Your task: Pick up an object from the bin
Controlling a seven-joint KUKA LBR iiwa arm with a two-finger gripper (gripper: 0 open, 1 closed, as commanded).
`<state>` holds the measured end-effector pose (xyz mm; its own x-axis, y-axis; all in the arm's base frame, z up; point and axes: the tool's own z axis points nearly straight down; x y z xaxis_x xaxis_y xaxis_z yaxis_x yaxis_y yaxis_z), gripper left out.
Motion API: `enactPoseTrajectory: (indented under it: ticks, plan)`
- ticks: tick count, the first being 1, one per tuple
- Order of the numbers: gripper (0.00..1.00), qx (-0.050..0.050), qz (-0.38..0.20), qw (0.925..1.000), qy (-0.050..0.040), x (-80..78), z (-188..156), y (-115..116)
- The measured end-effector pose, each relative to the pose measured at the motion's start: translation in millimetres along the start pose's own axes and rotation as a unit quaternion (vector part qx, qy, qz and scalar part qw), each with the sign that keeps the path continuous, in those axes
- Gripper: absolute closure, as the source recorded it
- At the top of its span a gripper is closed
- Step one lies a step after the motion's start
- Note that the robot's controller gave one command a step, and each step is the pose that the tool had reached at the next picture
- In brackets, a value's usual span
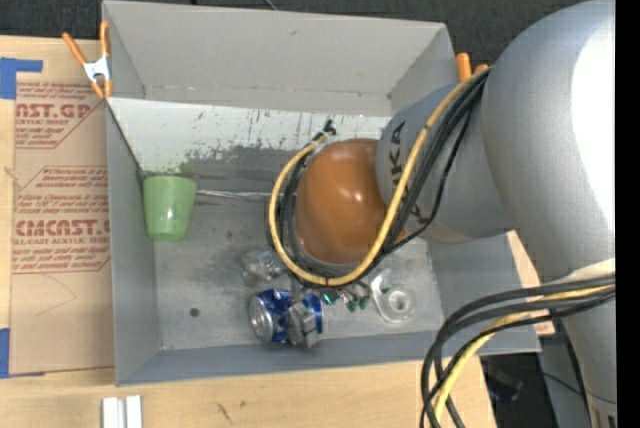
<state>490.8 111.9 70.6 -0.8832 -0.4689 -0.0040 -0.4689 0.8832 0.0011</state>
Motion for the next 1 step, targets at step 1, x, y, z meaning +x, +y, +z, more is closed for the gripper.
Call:
enactPoseTrajectory:
  ticks: [1]
  plan:
    - [1.0,-0.001,0.0,1.0,0.0062,1.8,-1.6,0.6]
